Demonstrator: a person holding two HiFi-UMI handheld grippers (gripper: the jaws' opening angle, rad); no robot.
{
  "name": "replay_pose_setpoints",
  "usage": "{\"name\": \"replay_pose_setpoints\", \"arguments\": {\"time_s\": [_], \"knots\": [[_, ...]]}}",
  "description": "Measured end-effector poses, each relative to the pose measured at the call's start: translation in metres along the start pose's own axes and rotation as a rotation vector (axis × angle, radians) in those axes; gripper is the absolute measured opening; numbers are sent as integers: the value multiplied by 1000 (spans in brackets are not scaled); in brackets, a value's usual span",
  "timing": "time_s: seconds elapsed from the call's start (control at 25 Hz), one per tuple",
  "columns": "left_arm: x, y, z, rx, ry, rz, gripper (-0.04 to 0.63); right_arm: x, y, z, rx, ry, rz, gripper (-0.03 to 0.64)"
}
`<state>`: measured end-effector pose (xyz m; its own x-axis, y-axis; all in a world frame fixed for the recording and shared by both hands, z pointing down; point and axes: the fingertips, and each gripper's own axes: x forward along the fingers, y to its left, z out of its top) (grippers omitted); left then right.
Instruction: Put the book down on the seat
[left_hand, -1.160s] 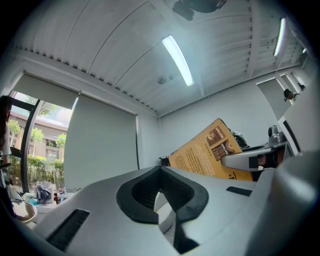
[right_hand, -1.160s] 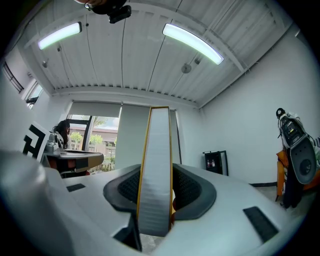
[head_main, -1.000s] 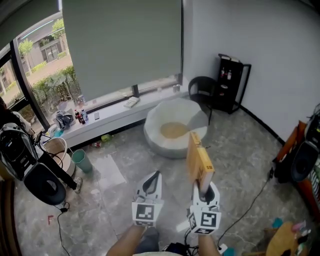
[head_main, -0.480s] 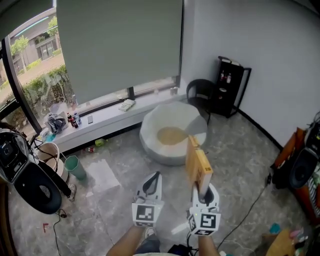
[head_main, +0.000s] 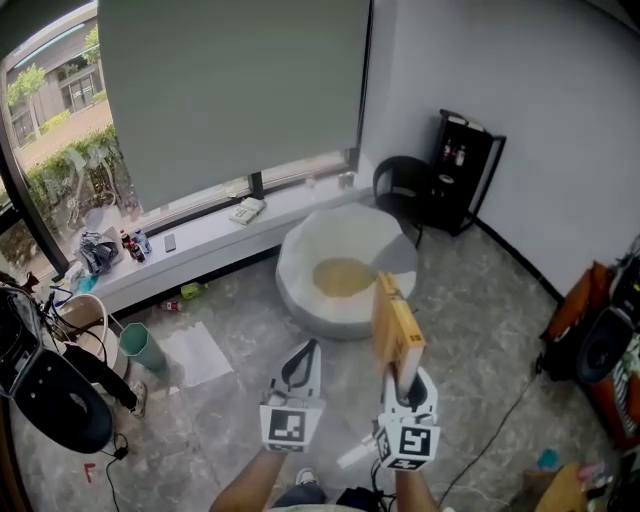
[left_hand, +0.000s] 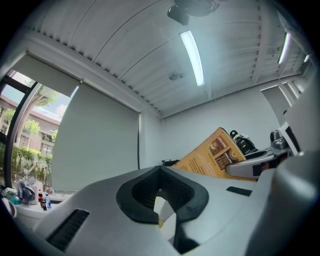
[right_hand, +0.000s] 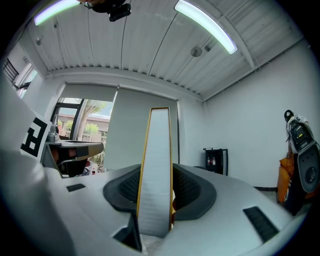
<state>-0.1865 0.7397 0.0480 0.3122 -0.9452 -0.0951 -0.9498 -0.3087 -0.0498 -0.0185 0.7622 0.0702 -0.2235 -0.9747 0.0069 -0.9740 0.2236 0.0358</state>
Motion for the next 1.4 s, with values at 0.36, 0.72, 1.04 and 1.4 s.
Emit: {"name": "replay_pose_setpoints", "arguments": {"time_s": [0.36,0.72,1.04,1.4], "knots": [[45,41,-10,-11,-4,-24,6,56,19,2,-10,-18,-8,149],[97,56,-25,-1,-6,-31,6,113,3,-10,3,-12,-14,149],[188,53,-37,0,25,-14,6,194,-48,-17,21,11,11,149],[305,34,-34,44,-10,-17,6,282,-122,-14,41,8,15,149]]}}
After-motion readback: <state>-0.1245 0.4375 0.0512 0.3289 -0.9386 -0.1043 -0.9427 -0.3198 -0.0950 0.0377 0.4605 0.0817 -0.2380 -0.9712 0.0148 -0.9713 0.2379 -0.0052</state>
